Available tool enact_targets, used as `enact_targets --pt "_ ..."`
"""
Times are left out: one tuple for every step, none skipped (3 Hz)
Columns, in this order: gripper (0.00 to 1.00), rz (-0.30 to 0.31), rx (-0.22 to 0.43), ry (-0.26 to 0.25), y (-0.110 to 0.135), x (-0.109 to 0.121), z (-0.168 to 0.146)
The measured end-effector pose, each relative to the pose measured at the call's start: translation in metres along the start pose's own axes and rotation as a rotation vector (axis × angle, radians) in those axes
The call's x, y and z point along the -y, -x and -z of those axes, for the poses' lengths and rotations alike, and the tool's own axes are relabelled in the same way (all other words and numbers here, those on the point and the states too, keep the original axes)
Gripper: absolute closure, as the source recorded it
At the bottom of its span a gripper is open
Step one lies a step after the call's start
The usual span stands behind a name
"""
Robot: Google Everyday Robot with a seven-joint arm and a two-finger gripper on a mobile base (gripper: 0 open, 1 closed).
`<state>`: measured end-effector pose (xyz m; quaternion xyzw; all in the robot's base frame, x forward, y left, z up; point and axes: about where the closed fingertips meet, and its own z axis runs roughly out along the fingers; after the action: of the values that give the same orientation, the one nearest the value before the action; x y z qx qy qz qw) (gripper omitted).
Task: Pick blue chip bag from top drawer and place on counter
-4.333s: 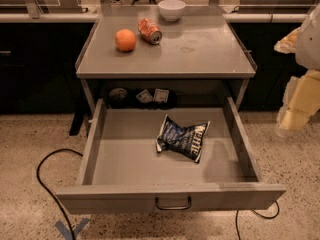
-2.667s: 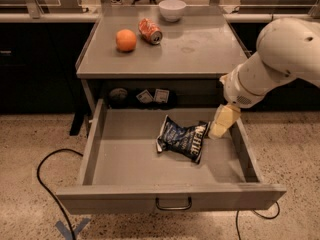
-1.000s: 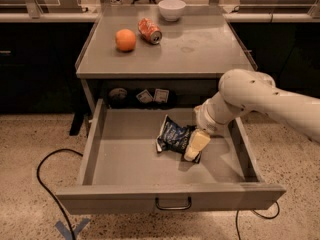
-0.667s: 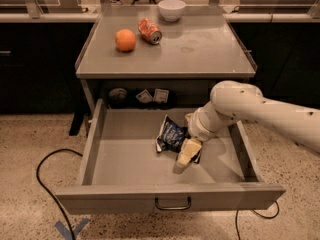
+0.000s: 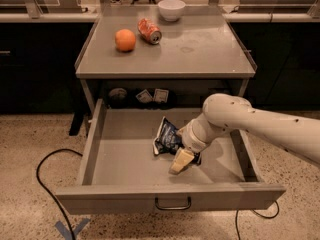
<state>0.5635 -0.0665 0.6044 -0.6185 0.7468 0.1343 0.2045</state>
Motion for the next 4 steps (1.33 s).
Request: enact_targets --pt "0.46 0.0 0.0 0.0 0.0 0.0 0.0" --pt "0.71 -0.017 0.025 -0.016 -0.002 0.008 0.01" --pt "0.93 -0.001 0.03 -0.101 0.019 0.033 0.053" --pt "1.0 0.058 0.053 -0.189 0.067 0.062 0.121"
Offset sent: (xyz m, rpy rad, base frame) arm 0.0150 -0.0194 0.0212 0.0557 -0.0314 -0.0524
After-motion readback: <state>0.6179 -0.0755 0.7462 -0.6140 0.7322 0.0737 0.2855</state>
